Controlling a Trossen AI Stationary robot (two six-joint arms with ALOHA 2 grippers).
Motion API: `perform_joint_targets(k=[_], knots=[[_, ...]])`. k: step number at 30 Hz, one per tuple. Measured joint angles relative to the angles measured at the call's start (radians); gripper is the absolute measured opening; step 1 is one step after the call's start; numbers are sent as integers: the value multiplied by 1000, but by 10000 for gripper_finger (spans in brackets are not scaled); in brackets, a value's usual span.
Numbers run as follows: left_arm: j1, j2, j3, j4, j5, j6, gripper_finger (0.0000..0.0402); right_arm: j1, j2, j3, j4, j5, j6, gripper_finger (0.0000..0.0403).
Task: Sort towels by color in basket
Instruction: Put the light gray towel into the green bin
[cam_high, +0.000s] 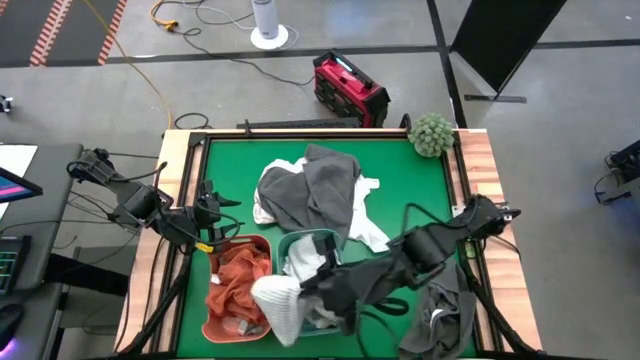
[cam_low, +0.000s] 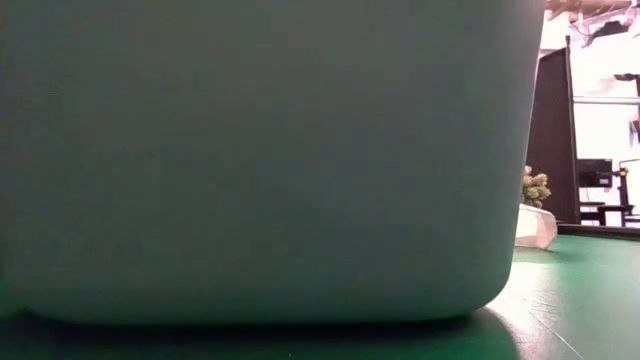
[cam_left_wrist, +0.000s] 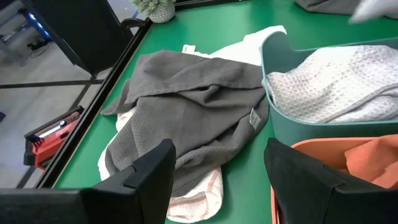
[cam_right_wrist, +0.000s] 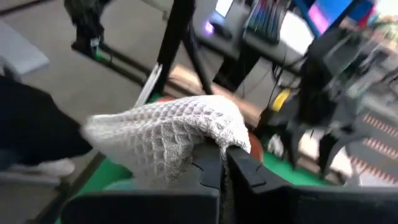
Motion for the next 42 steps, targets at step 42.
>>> perform_joint_targets(k=[42], knots=[[0,0,0,-4,-1,-14,235,-149,5,-324,-296,10,638,26]])
